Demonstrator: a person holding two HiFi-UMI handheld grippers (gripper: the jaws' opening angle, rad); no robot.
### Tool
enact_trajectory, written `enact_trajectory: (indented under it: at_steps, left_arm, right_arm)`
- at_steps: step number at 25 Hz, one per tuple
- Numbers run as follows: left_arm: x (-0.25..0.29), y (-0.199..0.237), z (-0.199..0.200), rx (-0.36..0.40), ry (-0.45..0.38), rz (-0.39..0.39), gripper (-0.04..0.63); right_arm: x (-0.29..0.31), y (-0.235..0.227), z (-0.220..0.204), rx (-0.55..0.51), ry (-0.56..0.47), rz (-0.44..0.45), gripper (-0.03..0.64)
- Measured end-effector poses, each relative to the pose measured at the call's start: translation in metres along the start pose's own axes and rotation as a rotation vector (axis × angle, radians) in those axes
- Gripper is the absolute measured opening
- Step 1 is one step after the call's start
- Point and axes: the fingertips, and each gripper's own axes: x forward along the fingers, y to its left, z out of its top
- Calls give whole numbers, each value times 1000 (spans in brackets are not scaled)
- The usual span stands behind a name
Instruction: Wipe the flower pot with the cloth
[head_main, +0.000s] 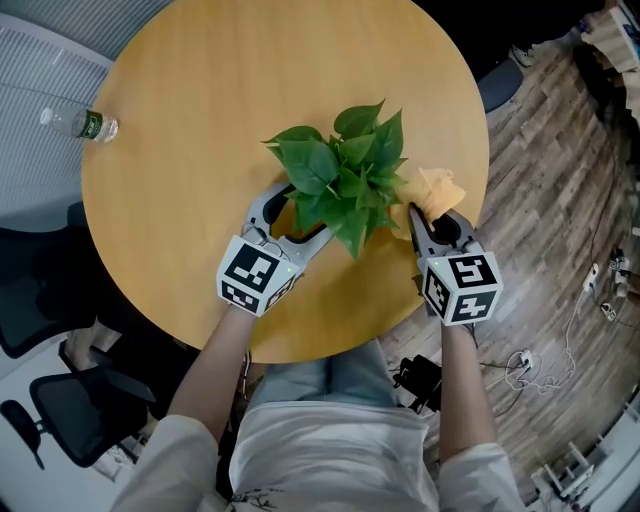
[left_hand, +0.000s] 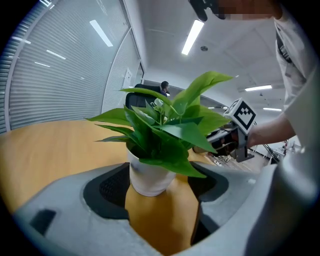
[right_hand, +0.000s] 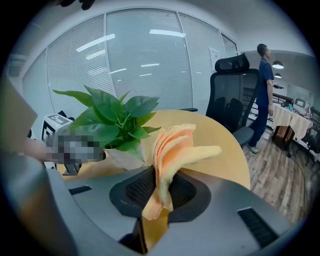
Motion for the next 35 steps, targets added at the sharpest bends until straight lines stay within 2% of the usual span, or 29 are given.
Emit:
enact_trajectory:
  at_steps: [9, 17, 24, 35]
  left_arm:
    - [5, 5, -1, 35, -8, -39, 356]
    - [5, 4, 0, 42, -11, -52, 356]
    - [5, 4, 1, 39, -14, -47, 356]
    - [6, 4, -1, 12, -16, -18, 356]
  right_arm:
    - [31, 7, 8, -124, 14, -1, 63]
    - [50, 30, 20, -234, -11, 83, 63]
    - [49, 43, 19, -267, -33, 152, 63]
    - [44, 58, 11, -288, -38, 170, 63]
